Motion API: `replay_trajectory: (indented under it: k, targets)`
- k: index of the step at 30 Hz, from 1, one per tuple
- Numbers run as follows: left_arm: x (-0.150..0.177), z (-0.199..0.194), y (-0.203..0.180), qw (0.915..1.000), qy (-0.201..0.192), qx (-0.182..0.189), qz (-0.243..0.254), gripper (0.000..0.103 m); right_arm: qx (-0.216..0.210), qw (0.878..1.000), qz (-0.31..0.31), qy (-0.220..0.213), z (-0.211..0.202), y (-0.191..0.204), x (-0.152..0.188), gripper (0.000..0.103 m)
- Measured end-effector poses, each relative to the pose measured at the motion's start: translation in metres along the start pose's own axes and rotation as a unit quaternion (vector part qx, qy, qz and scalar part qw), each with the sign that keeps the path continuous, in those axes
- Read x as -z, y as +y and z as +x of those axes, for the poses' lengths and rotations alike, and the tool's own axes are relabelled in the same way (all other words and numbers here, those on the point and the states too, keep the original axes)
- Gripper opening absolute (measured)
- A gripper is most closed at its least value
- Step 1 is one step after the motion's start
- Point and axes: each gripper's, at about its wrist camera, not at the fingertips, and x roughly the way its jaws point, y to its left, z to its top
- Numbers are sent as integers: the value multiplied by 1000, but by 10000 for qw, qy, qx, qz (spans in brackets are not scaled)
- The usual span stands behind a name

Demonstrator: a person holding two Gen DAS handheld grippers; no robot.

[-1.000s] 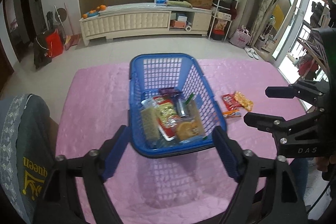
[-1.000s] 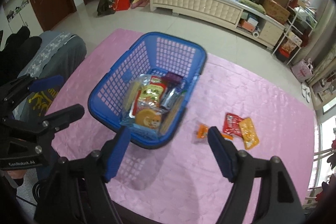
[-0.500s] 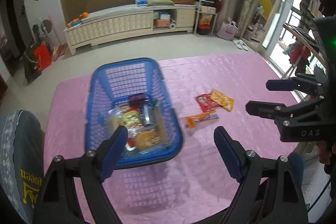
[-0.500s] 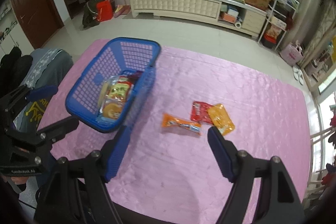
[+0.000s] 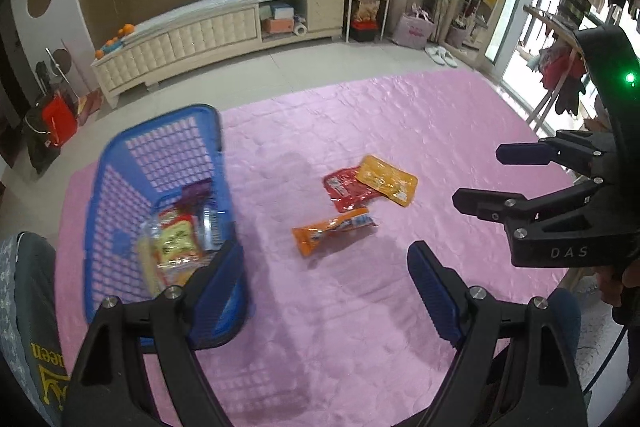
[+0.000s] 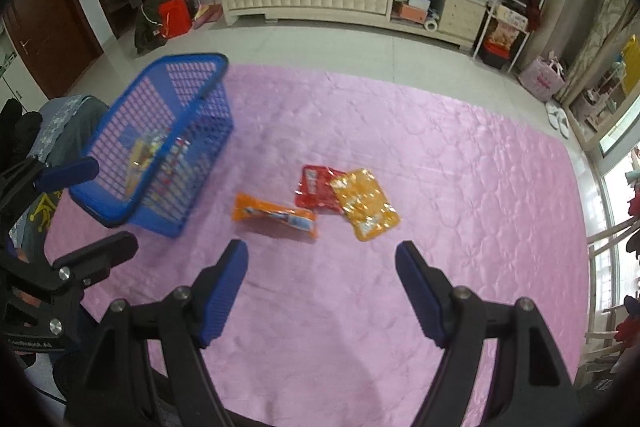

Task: Organize snacks
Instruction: 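Move both tools away from the basket toward the remaining pouches, then grasp the yellow-orange pouch with the right tool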

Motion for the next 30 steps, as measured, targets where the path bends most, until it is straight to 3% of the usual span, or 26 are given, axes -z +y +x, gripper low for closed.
replay_trajectory:
  k: [9,14,23,30]
  targets:
    - [-3,63,-23,9992,387,19,138,82,-54,9997,126,219,42,-52,12,80]
    - [-1,95,-21,9980,616,60,-136,82,-140,9996,35,260,67,-64,11,80]
    - [-1,117,-21,9989,285,-178,-327,82,-219,9995,-210,46,117,-74,5,80]
    - [-5,144,-12,9977,425,-135,-507,82,-407,9986,-310,98,152,-72,-5,82]
